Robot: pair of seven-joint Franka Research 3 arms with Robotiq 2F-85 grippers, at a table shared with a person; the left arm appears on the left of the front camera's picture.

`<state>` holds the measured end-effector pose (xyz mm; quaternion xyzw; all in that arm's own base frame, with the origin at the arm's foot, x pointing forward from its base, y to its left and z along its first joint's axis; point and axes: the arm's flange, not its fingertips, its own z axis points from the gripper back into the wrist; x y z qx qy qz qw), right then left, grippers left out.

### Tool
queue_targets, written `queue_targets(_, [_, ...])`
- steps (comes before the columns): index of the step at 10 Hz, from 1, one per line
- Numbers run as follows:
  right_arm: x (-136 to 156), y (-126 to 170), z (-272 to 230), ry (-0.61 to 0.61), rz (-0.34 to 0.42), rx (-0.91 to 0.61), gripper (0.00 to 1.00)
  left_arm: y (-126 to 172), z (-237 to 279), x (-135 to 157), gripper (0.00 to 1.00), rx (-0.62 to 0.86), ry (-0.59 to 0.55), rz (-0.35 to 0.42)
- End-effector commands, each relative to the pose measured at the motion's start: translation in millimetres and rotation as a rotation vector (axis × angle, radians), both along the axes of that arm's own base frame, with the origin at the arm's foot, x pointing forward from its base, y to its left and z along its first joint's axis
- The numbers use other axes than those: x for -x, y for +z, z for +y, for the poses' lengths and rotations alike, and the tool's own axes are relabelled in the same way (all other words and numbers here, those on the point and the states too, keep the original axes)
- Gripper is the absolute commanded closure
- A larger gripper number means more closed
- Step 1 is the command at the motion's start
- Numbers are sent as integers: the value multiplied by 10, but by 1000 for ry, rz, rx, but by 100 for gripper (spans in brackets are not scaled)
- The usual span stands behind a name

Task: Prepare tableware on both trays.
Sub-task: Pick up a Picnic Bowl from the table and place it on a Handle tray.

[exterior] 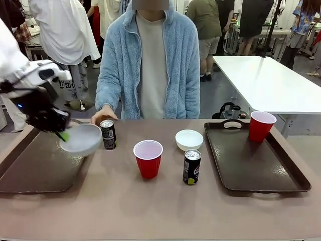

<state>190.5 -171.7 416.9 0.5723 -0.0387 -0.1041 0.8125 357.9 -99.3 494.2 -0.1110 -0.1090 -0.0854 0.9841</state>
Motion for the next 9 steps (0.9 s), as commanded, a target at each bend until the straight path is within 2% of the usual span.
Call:
queue_targets(1, [-2, 9, -10, -1, -16, -13, 0, -14, 490, -250, 100, -1, 38, 6])
queue_targets(3, [-2, 9, -10, -1, -16, -13, 0, 68, 1055, -484, 100, -12, 139, -16])
queue_targets(4, [-2, 9, -10, -1, -16, -13, 0, 12, 1217, -558, 100, -26, 178, -14])
queue_targets(7, [-2, 9, -10, -1, -16, -13, 0, -443, 1354, -594, 100, -84, 201, -6])
queue_targets(9, [-2, 9, -10, -1, -16, -13, 0, -553, 1390, -497, 100, -110, 197, 3])
